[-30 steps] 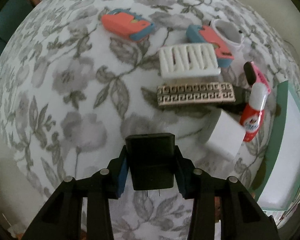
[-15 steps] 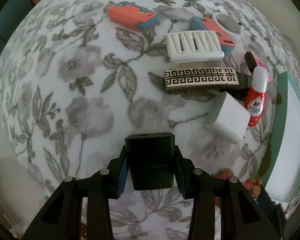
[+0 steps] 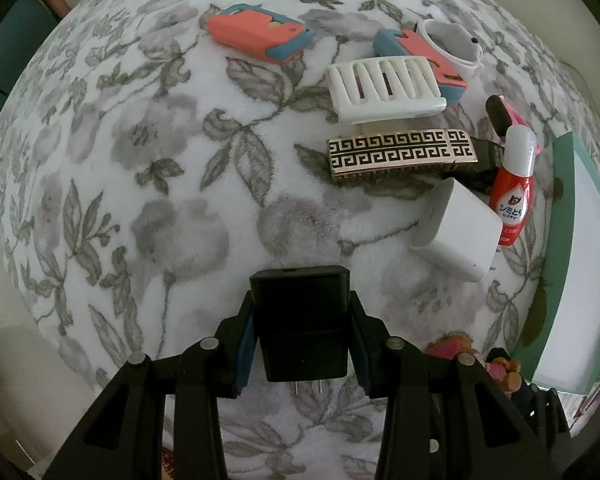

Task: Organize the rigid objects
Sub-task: 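Carry both items into the teal-rimmed tray and open both tools to release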

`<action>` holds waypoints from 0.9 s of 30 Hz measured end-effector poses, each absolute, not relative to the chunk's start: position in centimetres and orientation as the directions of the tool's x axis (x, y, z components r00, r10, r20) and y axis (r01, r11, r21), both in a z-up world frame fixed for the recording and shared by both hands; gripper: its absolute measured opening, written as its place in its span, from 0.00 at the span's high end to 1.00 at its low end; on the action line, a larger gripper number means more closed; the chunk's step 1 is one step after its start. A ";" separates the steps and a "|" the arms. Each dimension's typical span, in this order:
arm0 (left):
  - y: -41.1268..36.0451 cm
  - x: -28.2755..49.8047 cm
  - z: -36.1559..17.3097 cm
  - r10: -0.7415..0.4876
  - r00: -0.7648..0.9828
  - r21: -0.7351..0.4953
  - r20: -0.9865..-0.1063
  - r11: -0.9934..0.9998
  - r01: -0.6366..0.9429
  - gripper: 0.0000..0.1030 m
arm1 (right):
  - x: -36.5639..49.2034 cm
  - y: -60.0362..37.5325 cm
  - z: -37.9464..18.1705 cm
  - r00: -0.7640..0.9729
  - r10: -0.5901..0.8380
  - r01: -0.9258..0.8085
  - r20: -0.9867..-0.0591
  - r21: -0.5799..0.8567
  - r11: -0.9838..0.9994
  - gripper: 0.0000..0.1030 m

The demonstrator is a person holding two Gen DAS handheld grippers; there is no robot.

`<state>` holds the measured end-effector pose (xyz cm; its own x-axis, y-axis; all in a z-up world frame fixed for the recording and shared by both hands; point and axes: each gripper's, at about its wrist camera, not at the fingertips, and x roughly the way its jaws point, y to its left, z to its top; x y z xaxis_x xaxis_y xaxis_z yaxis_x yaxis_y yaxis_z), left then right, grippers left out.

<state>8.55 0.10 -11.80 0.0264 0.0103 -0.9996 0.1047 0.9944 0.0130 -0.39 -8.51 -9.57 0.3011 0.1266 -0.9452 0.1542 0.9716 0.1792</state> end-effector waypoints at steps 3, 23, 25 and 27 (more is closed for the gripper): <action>0.8 8.5 -11.4 0.008 0.031 0.012 -0.999 0.994 0.107 0.58 | -0.5 -8.4 -9.5 0.302 0.124 0.167 -0.945 0.181 0.969 0.26; 0.8 7.1 -4.0 -0.066 0.187 -0.056 -0.980 0.997 0.059 0.59 | -3.3 -16.1 -4.0 0.403 0.073 0.303 -0.912 0.209 0.930 0.26; -0.7 6.7 -3.0 -0.070 0.206 -0.053 -0.976 0.995 0.087 0.59 | -3.7 -18.3 -3.7 0.406 0.040 0.359 -0.913 0.200 0.912 0.26; -2.7 6.4 -2.4 -0.063 0.223 -0.035 -0.973 0.991 0.130 0.59 | -4.0 -19.7 -3.6 0.402 -0.006 0.399 -0.916 0.169 0.901 0.26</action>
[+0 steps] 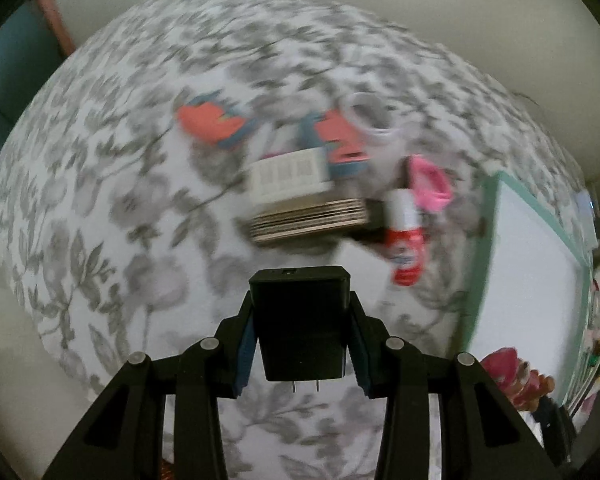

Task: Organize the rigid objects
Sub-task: 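Carry both items into the teal-rimmed tray and open both tools to release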

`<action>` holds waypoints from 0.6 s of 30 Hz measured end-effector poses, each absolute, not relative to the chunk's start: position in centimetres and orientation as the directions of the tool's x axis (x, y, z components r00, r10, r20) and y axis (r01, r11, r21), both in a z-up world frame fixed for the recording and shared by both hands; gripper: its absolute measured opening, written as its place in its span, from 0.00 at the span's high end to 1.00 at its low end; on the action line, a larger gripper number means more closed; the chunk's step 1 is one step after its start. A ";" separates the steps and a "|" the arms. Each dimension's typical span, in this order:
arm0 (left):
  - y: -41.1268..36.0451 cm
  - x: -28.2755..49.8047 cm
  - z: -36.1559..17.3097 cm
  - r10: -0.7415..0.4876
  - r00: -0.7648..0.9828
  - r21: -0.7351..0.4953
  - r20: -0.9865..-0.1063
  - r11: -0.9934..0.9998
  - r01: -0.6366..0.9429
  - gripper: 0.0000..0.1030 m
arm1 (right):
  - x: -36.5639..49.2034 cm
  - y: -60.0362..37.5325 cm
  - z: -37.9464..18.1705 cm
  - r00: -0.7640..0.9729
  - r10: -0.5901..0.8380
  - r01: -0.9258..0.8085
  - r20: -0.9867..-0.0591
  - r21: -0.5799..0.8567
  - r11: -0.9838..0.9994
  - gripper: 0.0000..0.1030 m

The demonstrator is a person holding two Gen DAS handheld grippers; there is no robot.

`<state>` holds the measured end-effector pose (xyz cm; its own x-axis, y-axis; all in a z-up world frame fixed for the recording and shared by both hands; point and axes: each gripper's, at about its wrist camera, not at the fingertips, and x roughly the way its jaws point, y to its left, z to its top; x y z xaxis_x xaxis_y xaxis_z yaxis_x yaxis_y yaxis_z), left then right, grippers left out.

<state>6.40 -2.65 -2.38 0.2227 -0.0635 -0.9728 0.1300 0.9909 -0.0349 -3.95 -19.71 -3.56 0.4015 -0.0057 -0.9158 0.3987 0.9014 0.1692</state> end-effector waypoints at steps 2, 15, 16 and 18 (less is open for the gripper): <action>-4.6 6.1 -2.1 -0.060 0.237 -0.018 -0.970 0.984 0.175 0.59 | -4.2 -21.5 -3.5 0.389 -0.051 0.445 -0.920 0.139 0.885 0.26; -19.5 5.4 -3.2 -0.146 0.225 -0.041 -0.964 0.909 0.414 0.59 | -7.0 -32.8 -5.8 0.309 -0.110 0.670 -0.945 0.134 0.730 0.26; -20.1 5.3 -3.4 -0.150 0.222 -0.043 -0.963 0.905 0.424 0.59 | -7.1 -33.4 -5.8 0.302 -0.123 0.680 -0.945 0.124 0.723 0.26; -21.4 5.2 -3.8 -0.157 0.218 -0.046 -0.963 0.897 0.440 0.59 | -7.2 -34.6 -5.9 0.293 -0.141 0.695 -0.946 0.110 0.711 0.26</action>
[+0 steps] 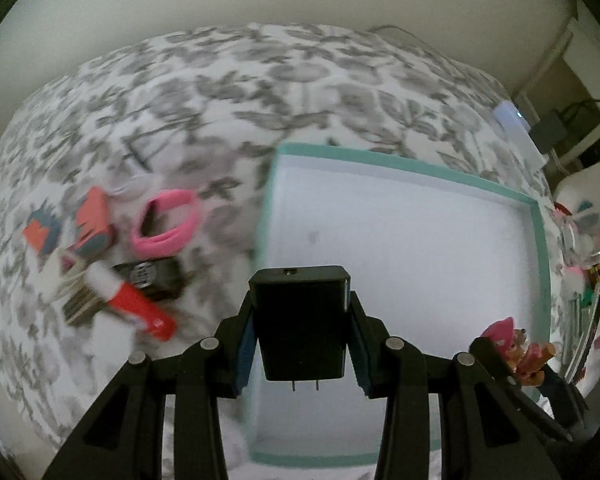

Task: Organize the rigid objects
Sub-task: 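Carry both items into the teal-rimmed tray and open both tools to release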

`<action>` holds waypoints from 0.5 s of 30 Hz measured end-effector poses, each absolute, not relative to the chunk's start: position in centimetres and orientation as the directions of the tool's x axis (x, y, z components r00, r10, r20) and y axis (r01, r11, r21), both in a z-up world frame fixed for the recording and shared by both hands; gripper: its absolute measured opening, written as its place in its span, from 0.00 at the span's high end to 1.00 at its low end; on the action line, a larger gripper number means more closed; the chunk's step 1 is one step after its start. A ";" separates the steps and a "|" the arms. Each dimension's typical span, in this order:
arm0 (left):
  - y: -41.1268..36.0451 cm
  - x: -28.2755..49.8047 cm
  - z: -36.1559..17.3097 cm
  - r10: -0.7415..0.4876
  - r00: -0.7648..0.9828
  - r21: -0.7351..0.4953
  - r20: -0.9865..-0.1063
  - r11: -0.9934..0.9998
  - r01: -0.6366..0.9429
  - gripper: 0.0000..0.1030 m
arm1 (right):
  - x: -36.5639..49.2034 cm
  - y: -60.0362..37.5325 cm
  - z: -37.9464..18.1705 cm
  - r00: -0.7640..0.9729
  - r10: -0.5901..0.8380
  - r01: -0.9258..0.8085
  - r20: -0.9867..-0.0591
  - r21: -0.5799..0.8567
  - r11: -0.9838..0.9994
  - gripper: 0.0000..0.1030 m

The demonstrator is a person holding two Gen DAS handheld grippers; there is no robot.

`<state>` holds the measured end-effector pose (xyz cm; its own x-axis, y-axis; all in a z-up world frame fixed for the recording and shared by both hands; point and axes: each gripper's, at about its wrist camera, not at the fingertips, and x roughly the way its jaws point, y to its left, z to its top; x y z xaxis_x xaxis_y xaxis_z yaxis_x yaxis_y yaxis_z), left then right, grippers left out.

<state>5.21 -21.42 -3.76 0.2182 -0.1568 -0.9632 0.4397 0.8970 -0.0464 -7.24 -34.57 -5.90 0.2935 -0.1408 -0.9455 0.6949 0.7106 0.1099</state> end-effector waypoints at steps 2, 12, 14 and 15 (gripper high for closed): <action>-22.5 5.1 -4.1 -0.159 0.224 -0.040 -0.962 0.888 0.459 0.59 | -7.5 -35.4 -6.0 0.282 -0.157 0.705 -0.946 0.094 0.703 0.26; -25.7 4.6 -5.2 -0.168 0.235 -0.028 -0.958 0.863 0.504 0.56 | -7.5 -36.1 -6.4 0.269 -0.168 0.692 -0.948 0.069 0.719 0.26; -25.6 4.6 -5.0 -0.176 0.232 -0.037 -0.957 0.865 0.501 0.36 | -7.5 -35.9 -6.4 0.273 -0.163 0.683 -0.948 0.072 0.726 0.26; -25.3 4.6 -4.7 -0.178 0.238 -0.037 -0.955 0.867 0.498 0.32 | -7.4 -35.8 -6.4 0.273 -0.161 0.681 -0.948 0.072 0.729 0.26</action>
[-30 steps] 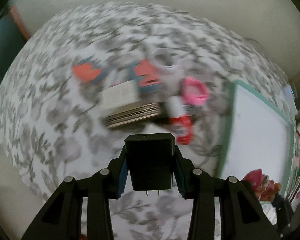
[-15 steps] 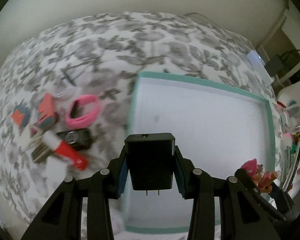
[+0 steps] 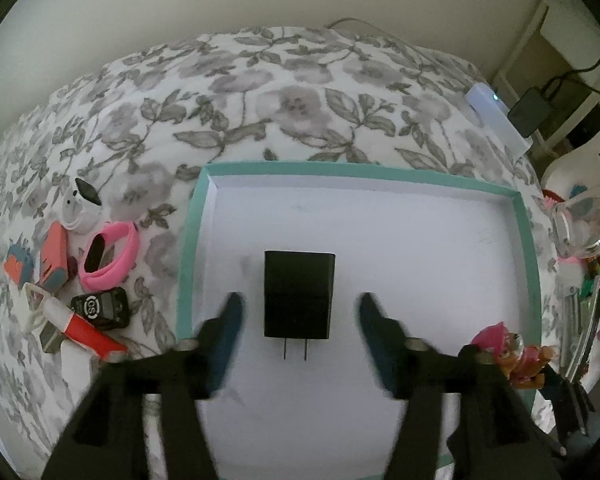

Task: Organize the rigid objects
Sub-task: 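Carry both items into the teal-rimmed tray and open both tools to release, then move left tool to the white holder while right tool approaches the red glue bottle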

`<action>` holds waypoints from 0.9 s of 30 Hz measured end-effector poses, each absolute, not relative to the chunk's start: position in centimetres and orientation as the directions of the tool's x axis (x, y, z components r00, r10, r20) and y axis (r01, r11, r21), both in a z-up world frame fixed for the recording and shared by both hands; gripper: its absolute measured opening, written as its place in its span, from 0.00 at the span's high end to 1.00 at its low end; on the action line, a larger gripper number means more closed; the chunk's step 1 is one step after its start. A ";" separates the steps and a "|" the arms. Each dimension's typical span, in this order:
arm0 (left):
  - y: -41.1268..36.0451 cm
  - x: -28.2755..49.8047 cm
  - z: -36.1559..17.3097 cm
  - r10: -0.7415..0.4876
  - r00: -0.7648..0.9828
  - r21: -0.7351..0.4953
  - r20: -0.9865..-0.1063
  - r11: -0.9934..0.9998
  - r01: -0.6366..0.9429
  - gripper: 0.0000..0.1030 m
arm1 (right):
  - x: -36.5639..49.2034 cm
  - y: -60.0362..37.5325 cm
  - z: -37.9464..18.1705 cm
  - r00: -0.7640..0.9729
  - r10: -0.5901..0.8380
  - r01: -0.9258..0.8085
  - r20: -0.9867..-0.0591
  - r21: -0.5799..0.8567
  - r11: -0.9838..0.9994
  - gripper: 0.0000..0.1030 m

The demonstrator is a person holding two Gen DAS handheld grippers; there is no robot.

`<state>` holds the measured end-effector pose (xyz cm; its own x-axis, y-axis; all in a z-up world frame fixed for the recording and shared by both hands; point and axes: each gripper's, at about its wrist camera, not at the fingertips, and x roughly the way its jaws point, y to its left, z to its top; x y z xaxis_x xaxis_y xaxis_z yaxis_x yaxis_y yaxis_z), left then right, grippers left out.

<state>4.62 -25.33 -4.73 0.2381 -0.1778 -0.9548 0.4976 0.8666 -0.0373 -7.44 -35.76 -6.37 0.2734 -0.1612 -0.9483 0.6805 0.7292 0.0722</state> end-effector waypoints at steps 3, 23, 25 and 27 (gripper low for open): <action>-24.6 4.8 -4.2 -0.175 0.252 -0.034 -0.952 0.876 0.481 0.29 | -7.3 -35.4 -6.3 0.272 -0.160 0.671 -0.949 0.068 0.738 0.26; -12.5 7.3 -4.4 -0.140 0.319 -0.048 -0.937 0.959 0.280 0.04 | -5.9 -32.7 -5.0 0.292 -0.232 0.622 -0.928 0.000 0.783 0.00; -11.0 7.7 -4.4 -0.143 0.325 -0.060 -0.935 0.965 0.254 0.03 | -5.4 -32.0 -4.7 0.305 -0.238 0.606 -0.922 -0.005 0.795 0.00; -9.6 8.3 -4.1 -0.135 0.344 -0.054 -0.929 0.970 0.235 0.01 | -5.0 -31.3 -4.4 0.316 -0.242 0.593 -0.917 -0.008 0.805 0.00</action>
